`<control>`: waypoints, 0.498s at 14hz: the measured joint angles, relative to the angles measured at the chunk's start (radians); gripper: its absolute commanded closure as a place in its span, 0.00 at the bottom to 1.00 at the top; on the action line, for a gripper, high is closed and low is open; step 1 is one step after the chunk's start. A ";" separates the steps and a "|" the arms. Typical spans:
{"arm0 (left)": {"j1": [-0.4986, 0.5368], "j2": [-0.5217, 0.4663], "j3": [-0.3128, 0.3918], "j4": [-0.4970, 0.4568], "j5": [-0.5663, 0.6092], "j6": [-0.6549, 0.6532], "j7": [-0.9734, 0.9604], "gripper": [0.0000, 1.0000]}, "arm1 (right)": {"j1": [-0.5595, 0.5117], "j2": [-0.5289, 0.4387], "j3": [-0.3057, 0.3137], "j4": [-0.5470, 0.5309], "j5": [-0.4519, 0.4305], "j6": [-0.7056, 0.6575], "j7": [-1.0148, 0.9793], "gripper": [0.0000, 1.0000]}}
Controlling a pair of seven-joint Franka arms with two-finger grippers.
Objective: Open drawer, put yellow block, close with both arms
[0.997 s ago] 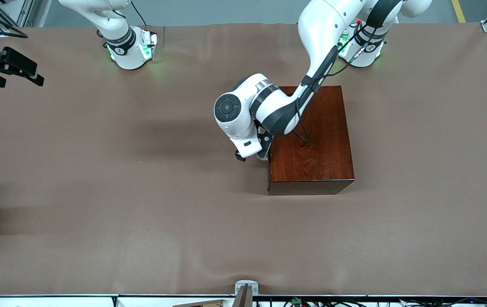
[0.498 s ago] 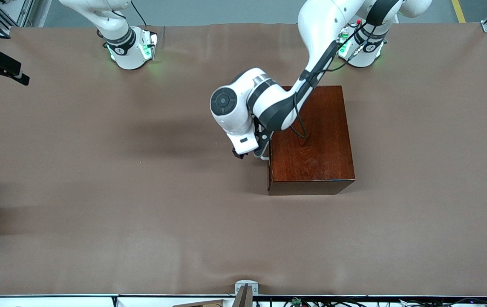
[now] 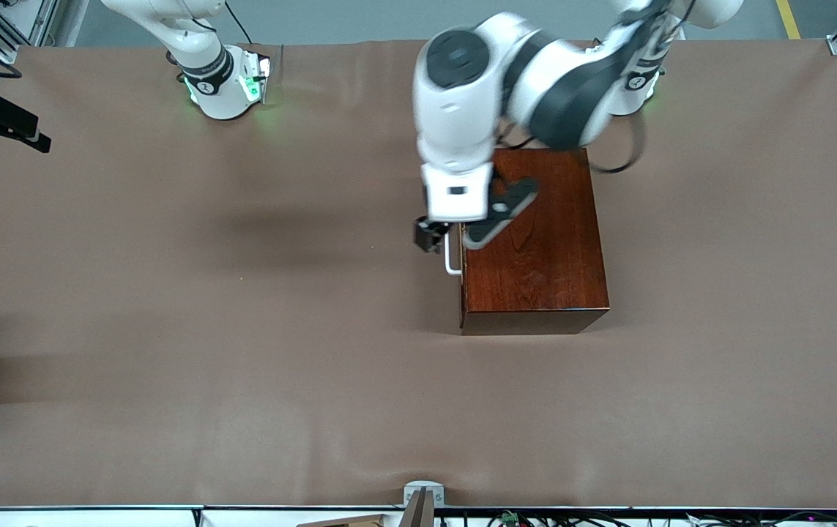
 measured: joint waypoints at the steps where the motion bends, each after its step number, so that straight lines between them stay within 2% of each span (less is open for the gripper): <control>1: 0.032 -0.027 0.000 -0.004 0.000 -0.021 0.067 0.00 | 0.000 0.001 0.000 0.000 -0.001 0.000 0.000 0.00; 7: 0.209 -0.128 -0.019 -0.022 0.000 -0.120 0.408 0.00 | 0.000 0.008 0.000 -0.001 -0.039 0.001 -0.019 0.00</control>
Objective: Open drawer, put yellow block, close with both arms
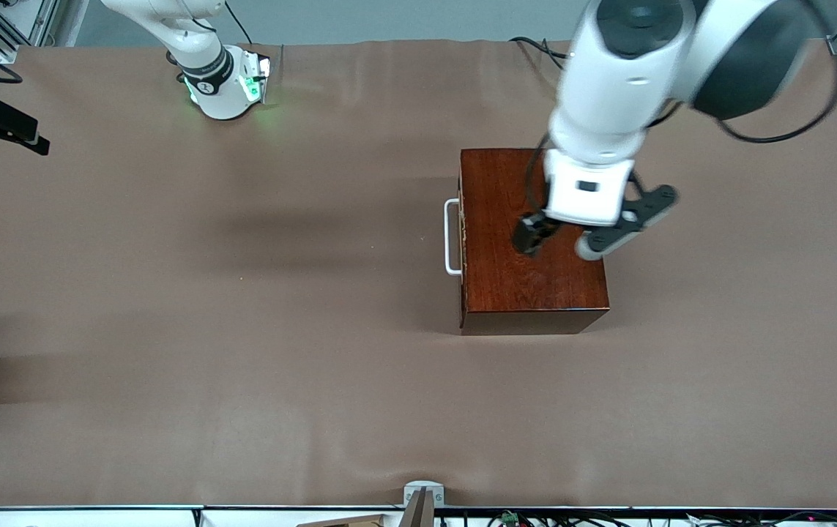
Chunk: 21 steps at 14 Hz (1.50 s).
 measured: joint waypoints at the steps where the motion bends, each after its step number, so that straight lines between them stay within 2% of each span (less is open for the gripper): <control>1: 0.029 -0.013 -0.003 -0.001 0.000 -0.023 0.053 0.00 | 0.000 0.003 0.000 0.000 -0.006 0.001 -0.021 0.00; 4: 0.114 -0.056 -0.007 -0.016 0.000 -0.082 0.218 0.00 | -0.004 0.011 -0.002 0.000 -0.009 0.002 -0.047 0.00; 6: 0.178 -0.109 -0.012 -0.073 0.000 -0.096 0.342 0.00 | -0.003 0.012 -0.001 0.000 -0.009 0.002 -0.052 0.00; 10: 0.386 -0.248 -0.126 -0.232 0.000 -0.102 0.566 0.00 | -0.004 0.012 -0.001 0.000 -0.008 0.000 -0.054 0.00; 12: 0.441 -0.306 -0.151 -0.294 0.000 -0.103 0.664 0.00 | -0.004 0.012 -0.001 0.000 -0.008 -0.001 -0.055 0.00; 17: 0.461 -0.403 -0.126 -0.388 0.000 -0.108 0.842 0.00 | -0.003 0.012 0.000 0.000 -0.008 -0.001 -0.055 0.00; 21: 0.464 -0.442 -0.055 -0.419 -0.063 -0.115 0.941 0.00 | -0.003 0.012 0.002 0.000 -0.008 -0.001 -0.055 0.00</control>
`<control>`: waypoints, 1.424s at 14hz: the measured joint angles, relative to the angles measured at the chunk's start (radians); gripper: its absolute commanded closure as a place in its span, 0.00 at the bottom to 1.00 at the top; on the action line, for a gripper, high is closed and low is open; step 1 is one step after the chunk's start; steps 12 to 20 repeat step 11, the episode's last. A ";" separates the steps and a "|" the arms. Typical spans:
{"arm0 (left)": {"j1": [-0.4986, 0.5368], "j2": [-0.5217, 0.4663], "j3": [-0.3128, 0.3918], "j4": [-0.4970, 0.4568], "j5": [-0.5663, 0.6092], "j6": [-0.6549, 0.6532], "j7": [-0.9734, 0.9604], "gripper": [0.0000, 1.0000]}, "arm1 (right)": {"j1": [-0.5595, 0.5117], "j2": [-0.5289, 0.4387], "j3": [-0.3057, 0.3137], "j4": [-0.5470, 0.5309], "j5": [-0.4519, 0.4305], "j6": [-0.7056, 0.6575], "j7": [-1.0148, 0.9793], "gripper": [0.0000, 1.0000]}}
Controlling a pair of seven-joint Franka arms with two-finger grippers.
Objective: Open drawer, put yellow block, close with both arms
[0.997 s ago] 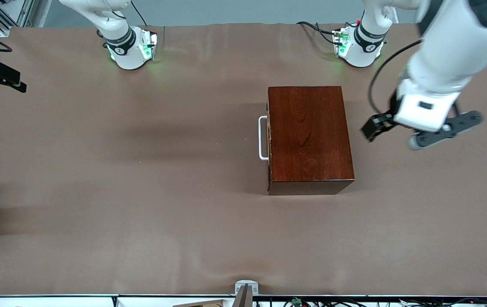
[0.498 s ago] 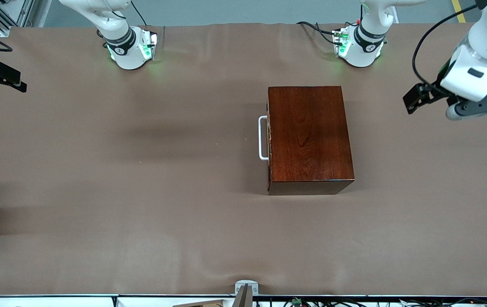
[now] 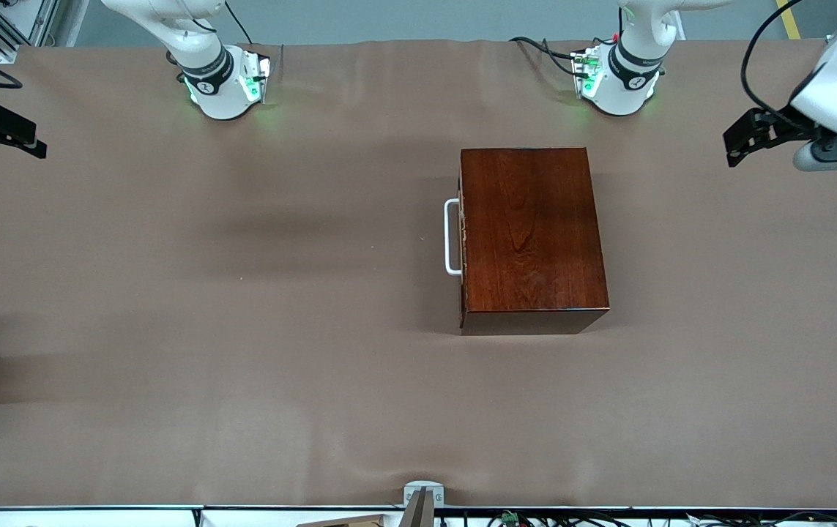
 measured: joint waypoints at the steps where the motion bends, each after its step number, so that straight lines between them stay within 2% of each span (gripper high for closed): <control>1: 0.001 -0.006 0.011 -0.004 -0.009 -0.004 0.010 0.00 | 0.000 0.000 0.000 0.000 0.000 0.000 0.000 0.00; 10: 0.001 -0.023 0.006 0.007 -0.070 -0.012 0.015 0.00 | 0.000 0.000 0.000 0.000 0.000 -0.001 0.000 0.00; 20: 0.001 -0.023 0.007 0.009 -0.071 -0.012 0.015 0.00 | 0.000 0.000 0.000 0.000 0.000 -0.001 0.000 0.00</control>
